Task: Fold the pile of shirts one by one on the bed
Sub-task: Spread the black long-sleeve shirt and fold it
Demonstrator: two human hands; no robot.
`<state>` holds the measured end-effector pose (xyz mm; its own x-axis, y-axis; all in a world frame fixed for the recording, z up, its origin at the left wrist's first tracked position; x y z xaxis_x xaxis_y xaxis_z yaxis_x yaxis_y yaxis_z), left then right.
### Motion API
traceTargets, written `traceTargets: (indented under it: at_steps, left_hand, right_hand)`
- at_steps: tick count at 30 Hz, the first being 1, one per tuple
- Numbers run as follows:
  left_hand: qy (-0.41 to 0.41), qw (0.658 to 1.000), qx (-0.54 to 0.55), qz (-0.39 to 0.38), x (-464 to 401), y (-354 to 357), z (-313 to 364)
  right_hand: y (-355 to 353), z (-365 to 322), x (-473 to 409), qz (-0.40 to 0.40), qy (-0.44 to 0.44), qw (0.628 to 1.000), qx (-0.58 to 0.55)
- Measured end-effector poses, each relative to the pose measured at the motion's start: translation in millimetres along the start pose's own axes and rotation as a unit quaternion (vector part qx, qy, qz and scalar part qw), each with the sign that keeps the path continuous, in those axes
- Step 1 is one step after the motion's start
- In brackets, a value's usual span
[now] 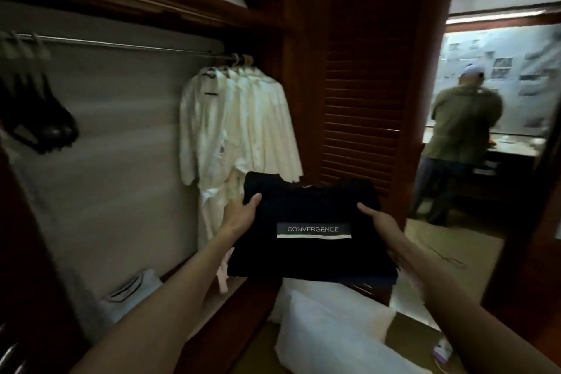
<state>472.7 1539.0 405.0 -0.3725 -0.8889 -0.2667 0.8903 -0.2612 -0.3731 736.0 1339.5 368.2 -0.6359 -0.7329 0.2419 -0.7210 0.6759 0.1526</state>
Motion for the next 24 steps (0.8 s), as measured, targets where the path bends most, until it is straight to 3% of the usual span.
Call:
traceTargets:
  at_steps: [8,13,17,24]
  left_hand:
    - [-0.079,0.987,-0.012,0.143,-79.5,-87.3,-99.5]
    - [-0.151,0.959,-0.032,0.238,-94.4,-143.6,-162.3]
    - [-0.163,0.942,-0.043,0.289,-105.0,-177.8,-200.0]
    - [-0.205,0.911,-0.086,0.348,-135.9,-241.0,-311.8]
  right_hand:
    - [169.9,20.9,-172.2,-0.154,0.052,0.986,0.043]
    - [277.9,39.9,-235.8,-0.255,0.067,0.961,0.081]
    - [355.5,83.2,-274.3,-0.325,0.114,0.934,0.092]
    - [481.5,145.8,-326.1,-0.395,0.138,0.900,0.118]
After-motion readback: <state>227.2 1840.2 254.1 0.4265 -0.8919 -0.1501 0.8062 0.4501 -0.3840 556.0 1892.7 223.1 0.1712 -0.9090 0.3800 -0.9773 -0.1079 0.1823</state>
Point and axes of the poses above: each hand's wrist, its own x-axis away from the middle knuckle, its own y-axis out of the palm, z = x × y, the point moved 10 cm from there along -x, towards the middle knuckle, and after that the axes turned 4 degrees about y, right-handed, at the moved point
